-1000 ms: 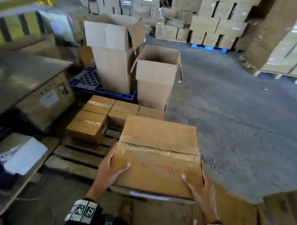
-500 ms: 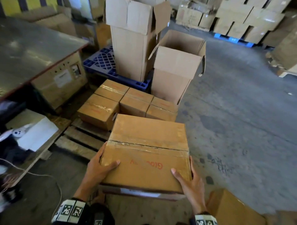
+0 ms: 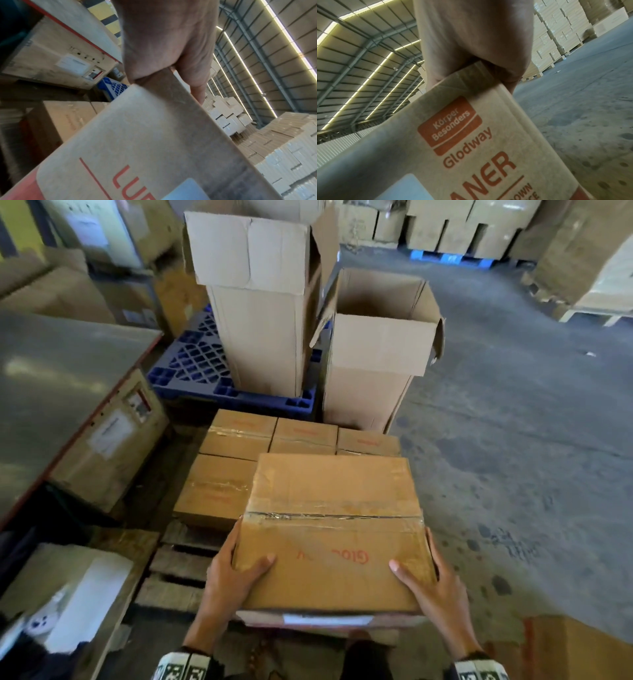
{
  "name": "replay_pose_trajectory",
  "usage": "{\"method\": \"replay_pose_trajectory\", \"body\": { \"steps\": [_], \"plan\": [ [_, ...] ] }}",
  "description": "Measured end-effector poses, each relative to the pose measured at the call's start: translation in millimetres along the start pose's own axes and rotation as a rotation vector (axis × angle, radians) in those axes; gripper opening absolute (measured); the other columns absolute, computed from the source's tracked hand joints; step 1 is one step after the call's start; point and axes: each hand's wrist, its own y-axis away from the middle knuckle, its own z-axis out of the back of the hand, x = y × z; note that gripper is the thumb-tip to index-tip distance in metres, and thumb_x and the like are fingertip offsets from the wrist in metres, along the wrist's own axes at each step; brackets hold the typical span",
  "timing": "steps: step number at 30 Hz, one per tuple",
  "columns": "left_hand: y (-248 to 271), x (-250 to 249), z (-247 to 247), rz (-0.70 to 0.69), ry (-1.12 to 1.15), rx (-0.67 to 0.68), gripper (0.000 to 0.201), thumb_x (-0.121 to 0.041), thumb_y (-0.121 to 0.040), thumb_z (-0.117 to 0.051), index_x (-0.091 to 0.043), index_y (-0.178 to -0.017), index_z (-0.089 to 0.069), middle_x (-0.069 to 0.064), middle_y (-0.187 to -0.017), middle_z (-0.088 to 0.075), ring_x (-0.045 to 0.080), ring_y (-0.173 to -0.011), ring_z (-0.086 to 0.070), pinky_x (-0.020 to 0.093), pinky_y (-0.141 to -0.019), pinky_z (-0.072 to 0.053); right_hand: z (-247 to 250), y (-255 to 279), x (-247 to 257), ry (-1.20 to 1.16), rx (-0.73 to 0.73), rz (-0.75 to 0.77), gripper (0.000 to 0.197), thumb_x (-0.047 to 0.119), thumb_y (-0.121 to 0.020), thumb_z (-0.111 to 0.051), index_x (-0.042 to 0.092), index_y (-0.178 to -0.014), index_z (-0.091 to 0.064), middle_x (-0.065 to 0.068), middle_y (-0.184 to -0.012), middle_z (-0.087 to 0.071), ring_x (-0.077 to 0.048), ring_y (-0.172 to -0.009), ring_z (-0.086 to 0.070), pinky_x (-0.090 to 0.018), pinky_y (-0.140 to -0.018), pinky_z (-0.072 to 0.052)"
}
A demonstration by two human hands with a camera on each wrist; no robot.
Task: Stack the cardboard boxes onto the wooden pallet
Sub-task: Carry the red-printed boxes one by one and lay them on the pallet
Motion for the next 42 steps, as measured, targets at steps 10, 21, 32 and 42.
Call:
{"method": "replay_pose_trajectory", "body": {
  "steps": [10, 21, 32, 42],
  "plan": [
    [-153.7, -25.0, 42.0, -0.044, -0.11, 0.049, 0.108, -0.07, -0.061, -0.069, -0.04, -0.153, -0.023, -0.003, -0.135, -0.049, 0.02, -0.117, -0.053, 0.045, -0.096, -0.049, -68.6, -111.9, 61.4, -0.095, -0.045, 0.077, 0.104, 0.082, -0.07, -0.065, 0.046, -0.156, -0.019, 0.01, -0.135, -0.061, -0.008, -0.111, -0.058, -0.026, -0.093, -0.046],
    [-356.2, 75.7, -24.6, 0.295, -0.148, 0.06, 0.076, -0.037, -0.081, -0.078, -0.042, -0.144, -0.036, -0.023, -0.104, -0.049, 0.004, -0.094, -0.052, 0.028, -0.07, -0.045, -204.5, -298.7, 2.5, -0.189, 0.103, -0.224, 0.099, 0.06, -0.07, -0.076, 0.045, -0.154, -0.026, 0.016, -0.121, -0.066, 0.003, -0.094, -0.065, -0.019, -0.078, -0.052],
    [-498.2, 229.7, -116.3, 0.245, -0.279, 0.135, 0.104, -0.04, -0.071, -0.082, -0.036, -0.155, -0.023, -0.019, -0.134, -0.042, 0.003, -0.12, -0.042, 0.024, -0.093, -0.041, -354.9, -428.9, -128.1, -0.2, 0.077, -0.266, 0.092, 0.051, -0.076, -0.074, 0.046, -0.153, -0.024, 0.049, -0.113, -0.048, 0.023, -0.102, -0.052, -0.02, -0.086, -0.045],
    [-536.5, 296.7, -127.4, 0.15, -0.371, 0.069, 0.122, -0.054, -0.056, -0.081, -0.032, -0.158, -0.017, -0.015, -0.146, -0.039, 0.001, -0.127, -0.038, 0.027, -0.104, -0.037, -432.7, -449.1, -175.4, -0.044, 0.028, -0.127, 0.119, 0.079, -0.066, -0.068, 0.031, -0.16, -0.012, 0.007, -0.149, -0.047, -0.011, -0.128, -0.05, -0.036, -0.1, -0.047]
  ]
}}
